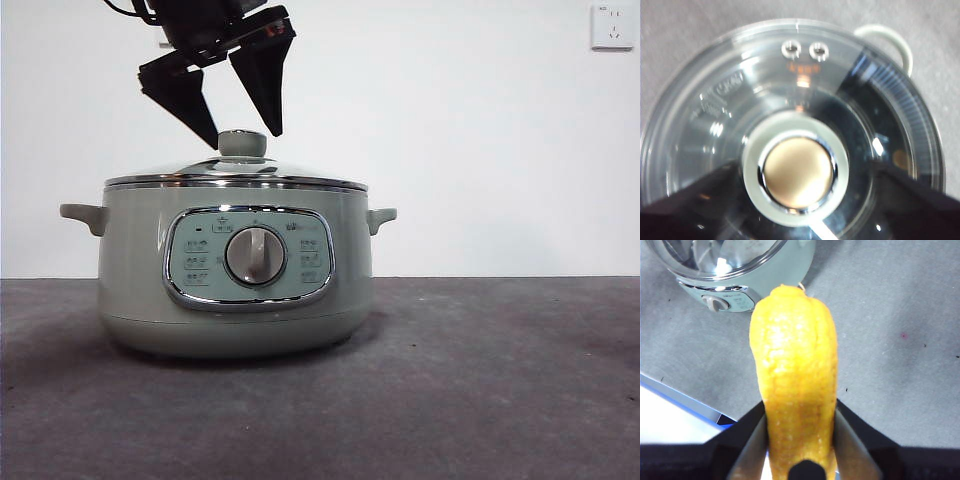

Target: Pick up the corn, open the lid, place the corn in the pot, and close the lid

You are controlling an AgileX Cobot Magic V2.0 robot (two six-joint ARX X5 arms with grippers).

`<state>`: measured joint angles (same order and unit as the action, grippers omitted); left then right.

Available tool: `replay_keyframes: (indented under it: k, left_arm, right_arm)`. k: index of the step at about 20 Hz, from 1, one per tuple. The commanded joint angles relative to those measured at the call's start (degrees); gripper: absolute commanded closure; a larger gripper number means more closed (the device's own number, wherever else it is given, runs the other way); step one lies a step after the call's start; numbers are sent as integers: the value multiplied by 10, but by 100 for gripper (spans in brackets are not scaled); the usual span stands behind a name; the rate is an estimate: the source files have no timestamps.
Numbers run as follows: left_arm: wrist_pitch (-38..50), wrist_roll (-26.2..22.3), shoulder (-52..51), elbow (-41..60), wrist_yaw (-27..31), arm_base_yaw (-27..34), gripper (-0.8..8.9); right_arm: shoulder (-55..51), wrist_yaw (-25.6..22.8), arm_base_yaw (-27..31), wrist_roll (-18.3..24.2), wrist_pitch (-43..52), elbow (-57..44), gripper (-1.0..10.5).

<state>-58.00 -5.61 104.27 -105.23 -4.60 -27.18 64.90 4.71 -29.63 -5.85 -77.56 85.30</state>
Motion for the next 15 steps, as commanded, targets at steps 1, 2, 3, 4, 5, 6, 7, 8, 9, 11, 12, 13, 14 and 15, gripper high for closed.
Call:
replay_keyframes:
  k: [1, 2, 3, 4, 5, 6, 7, 8, 9, 11, 12, 13, 14, 15]
  left_arm:
    - [-1, -9, 10, 0, 0, -2, 571]
    - [-3, -9, 12, 0, -3, -2, 572]
    - [-5, -10, 14, 0, -3, -2, 572]
    - [-7, -11, 17, 0, -3, -2, 572]
    - [-7, -11, 21, 0, -3, -2, 572]
    - [-6, -11, 24, 0, -3, -2, 572]
    - [-6, -11, 26, 0, -2, -2, 576]
    - [-7, -11, 27, 0, -3, -2, 646]
    - [-6, -16, 27, 0, -3, -2, 760]
    - [-4, -22, 27, 0, -2, -2, 822]
    - [-5, -22, 26, 0, -1, -2, 822]
    - [-5, -22, 24, 0, -1, -2, 822]
    - [-3, -22, 21, 0, 0, -2, 822]
    - [-1, -22, 14, 0, 0, -1, 822]
  right_arm:
    - [0, -1, -1, -7, -14, 0, 962]
    - [0, 0, -1, -7, -14, 0, 962]
    - [0, 0, -1, -7, -14, 0, 962]
    - [0, 0, -1, -7, -14, 0, 962]
    - [0, -1, -1, -9, -14, 0, 962]
    - [0, -1, -1, -13, -14, 0, 962]
    - [0, -1, -1, -13, -14, 0, 962]
    - [0, -1, -1, -13, -14, 0, 962]
    - [0, -3, -1, -13, -14, 0, 962]
    - [0, -3, -1, -13, -14, 0, 962]
    - [0, -3, -1, -13, -14, 0, 962]
    - [0, -3, -1, -13, -14, 0, 962]
    - [0, -3, -1, -13, -14, 0, 962]
    - [0, -3, -1, -13, -14, 0, 962]
